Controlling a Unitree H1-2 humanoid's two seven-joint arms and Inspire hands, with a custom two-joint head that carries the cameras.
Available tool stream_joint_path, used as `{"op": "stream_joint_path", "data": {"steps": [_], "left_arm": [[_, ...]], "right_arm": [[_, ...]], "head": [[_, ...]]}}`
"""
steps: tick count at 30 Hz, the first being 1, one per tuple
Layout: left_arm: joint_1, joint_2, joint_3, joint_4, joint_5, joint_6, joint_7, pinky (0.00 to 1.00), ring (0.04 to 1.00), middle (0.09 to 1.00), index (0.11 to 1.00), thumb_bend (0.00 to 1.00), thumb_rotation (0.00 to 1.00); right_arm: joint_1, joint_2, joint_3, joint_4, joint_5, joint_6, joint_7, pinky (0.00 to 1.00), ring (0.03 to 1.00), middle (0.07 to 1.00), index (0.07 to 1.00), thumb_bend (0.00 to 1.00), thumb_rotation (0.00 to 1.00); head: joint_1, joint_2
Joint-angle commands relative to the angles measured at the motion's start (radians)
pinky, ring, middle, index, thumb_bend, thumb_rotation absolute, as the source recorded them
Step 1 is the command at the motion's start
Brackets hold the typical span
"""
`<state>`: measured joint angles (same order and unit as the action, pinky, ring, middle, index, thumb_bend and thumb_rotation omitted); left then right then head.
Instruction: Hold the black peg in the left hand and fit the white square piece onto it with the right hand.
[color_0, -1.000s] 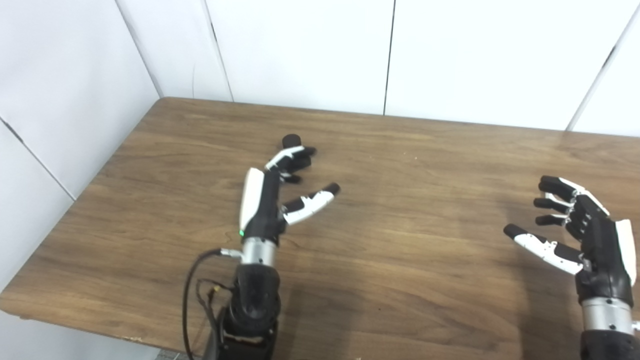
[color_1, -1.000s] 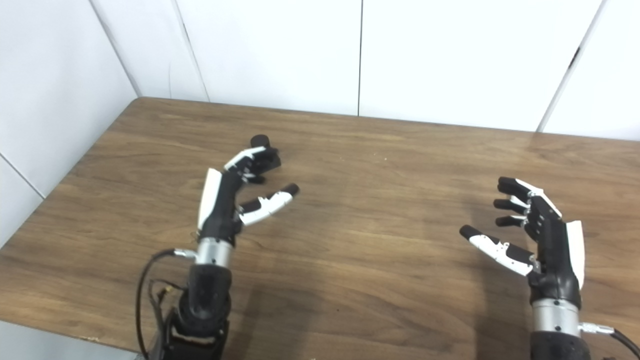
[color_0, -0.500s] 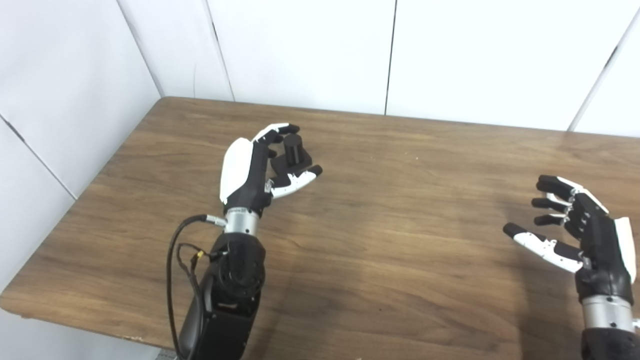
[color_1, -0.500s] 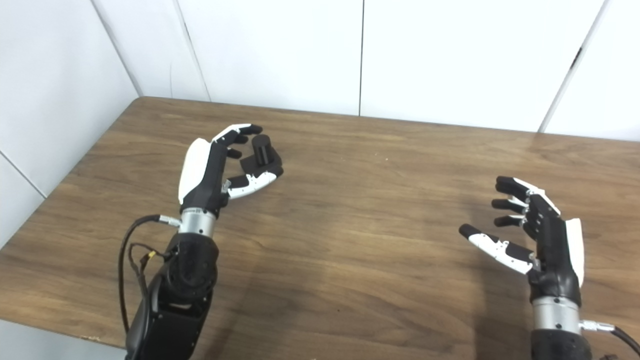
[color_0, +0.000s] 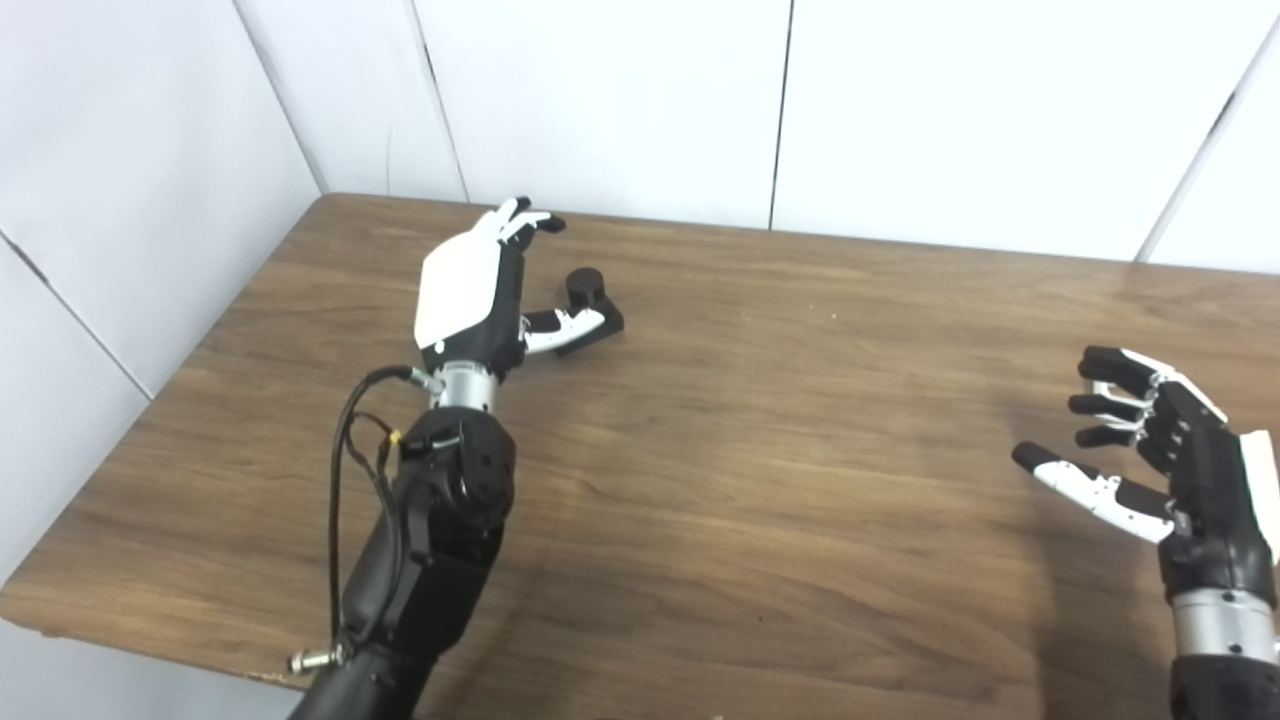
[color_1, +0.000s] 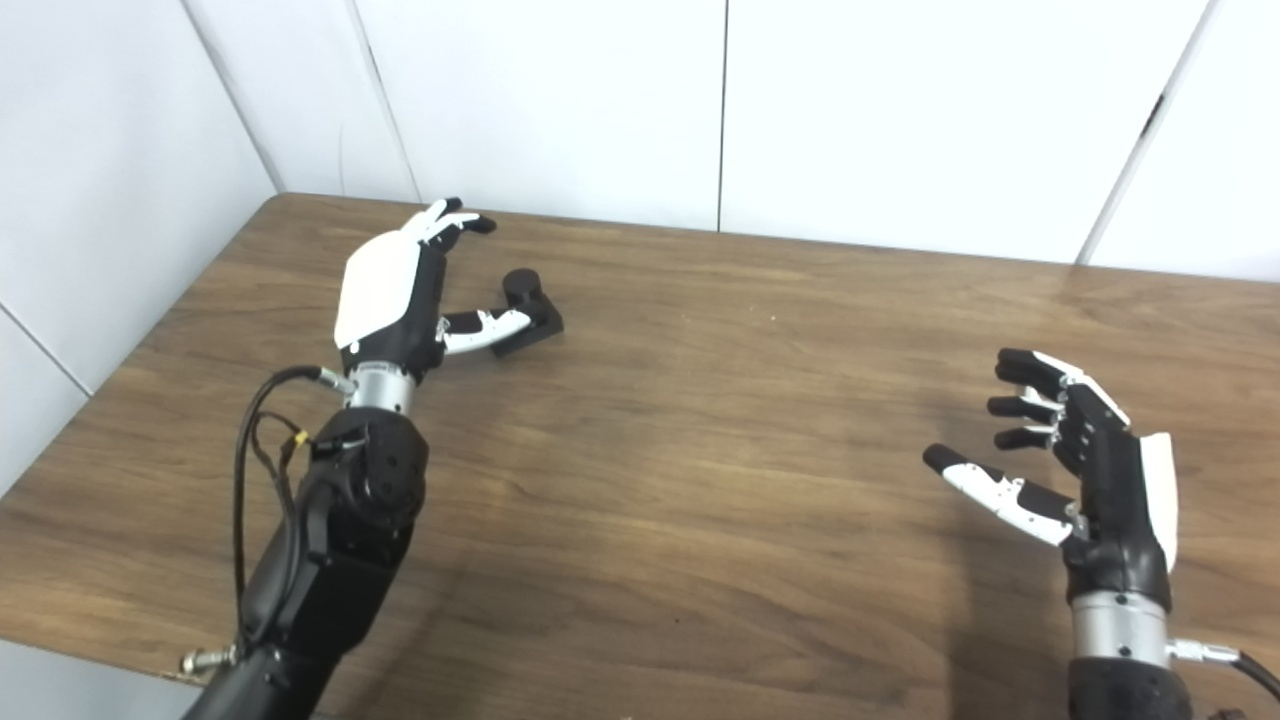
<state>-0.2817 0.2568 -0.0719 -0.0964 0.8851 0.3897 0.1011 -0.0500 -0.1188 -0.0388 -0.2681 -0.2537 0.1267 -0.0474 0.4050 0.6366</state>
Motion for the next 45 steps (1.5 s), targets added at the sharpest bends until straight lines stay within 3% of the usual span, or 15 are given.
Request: {"op": "stream_joint_path", "data": {"steps": [1,10,19,31,45], "left_arm": [[-0.056,0.025,-0.008,0.01,0.042,0.014,0.009,0.94,0.99,0.979,0.764,0.77,0.35],[-0.113,0.052,-0.045,0.115,0.101,0.075,-0.04,1.0,1.0,1.0,0.798,0.84,0.44],[-0.134,0.048,-0.047,0.193,0.108,0.079,-0.094,1.0,1.0,1.0,0.789,0.96,0.52],[-0.148,0.051,-0.072,0.28,0.071,0.076,-0.09,1.0,1.0,1.0,0.766,0.95,0.51],[-0.166,0.061,-0.092,0.4,0.001,0.043,-0.02,1.0,1.0,1.0,0.733,0.86,0.44]], "right_arm": [[-0.024,-0.001,-0.002,-0.048,-0.004,0.0,-0.002,0.52,0.648,0.738,0.726,0.66,0.0],[-0.015,0.001,-0.003,-0.067,-0.002,0.014,-0.003,0.5,0.637,0.738,0.728,0.66,0.0],[-0.014,0.003,-0.003,-0.087,-0.014,0.043,-0.006,0.52,0.645,0.738,0.726,0.67,0.0],[-0.013,0.0,-0.004,-0.089,-0.017,0.043,-0.007,0.52,0.649,0.74,0.729,0.67,0.0],[-0.004,0.005,-0.005,-0.095,-0.022,0.044,-0.01,0.52,0.649,0.746,0.728,0.67,0.0]], "head": [[-0.001,0.002],[-0.011,0.008],[-0.021,0.011],[-0.031,0.015],[-0.042,0.013]]}}
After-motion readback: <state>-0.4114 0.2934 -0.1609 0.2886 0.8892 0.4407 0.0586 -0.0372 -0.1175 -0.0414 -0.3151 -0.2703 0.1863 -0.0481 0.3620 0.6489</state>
